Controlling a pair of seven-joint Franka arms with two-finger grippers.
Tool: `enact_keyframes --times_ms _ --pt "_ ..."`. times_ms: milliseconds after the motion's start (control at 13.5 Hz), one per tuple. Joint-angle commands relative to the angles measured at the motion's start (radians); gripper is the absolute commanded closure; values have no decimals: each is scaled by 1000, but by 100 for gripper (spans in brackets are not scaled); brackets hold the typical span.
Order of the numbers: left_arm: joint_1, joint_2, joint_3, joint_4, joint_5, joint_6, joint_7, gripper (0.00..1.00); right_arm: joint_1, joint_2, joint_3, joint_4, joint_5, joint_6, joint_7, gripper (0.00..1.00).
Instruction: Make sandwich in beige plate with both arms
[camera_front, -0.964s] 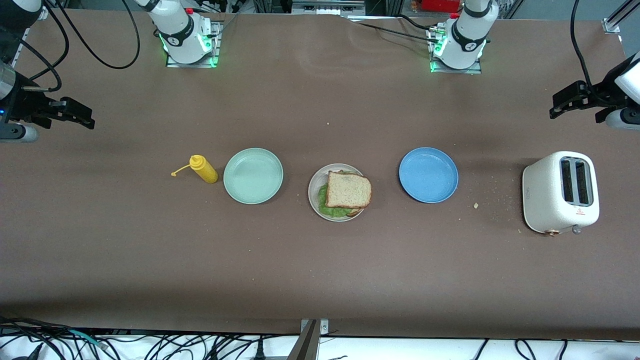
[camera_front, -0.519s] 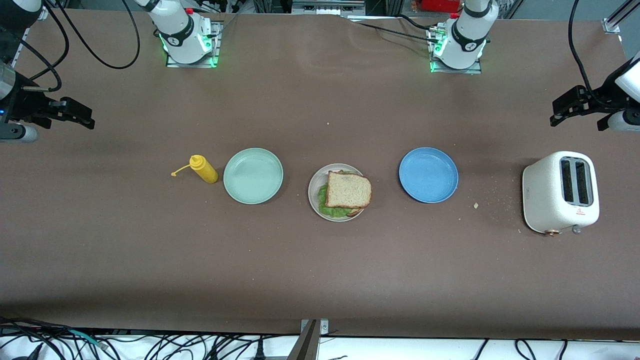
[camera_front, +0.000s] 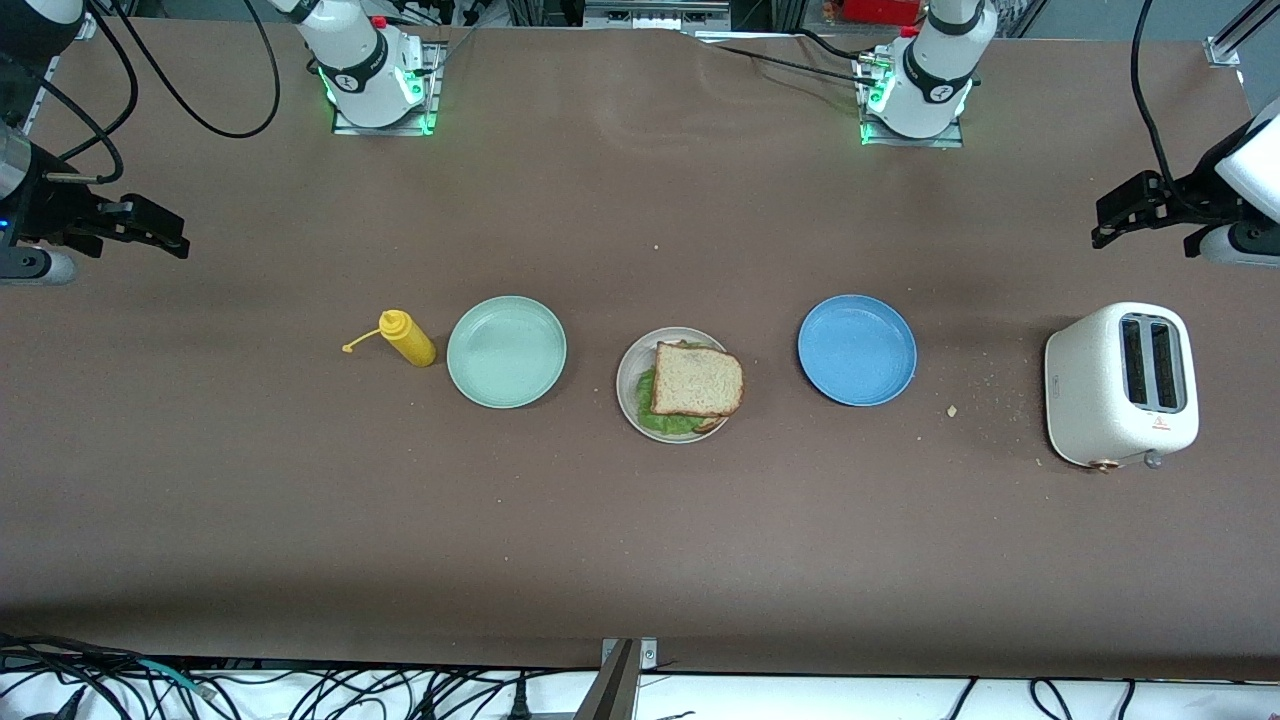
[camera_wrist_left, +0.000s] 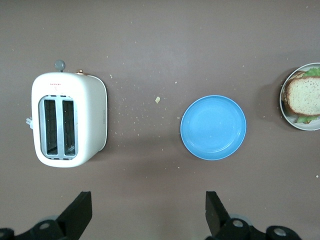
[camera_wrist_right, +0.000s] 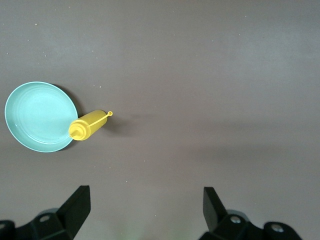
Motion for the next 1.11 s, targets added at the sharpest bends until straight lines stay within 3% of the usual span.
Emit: enact_keyframes --times_ms 0,1038 --pt "7 -15 -10 -19 20 -6 -11 0 -5 -7 2 -4 20 5 -8 0" --pt "-1 -8 -12 -11 21 5 -15 0 -5 -7 2 -4 20 5 -8 0"
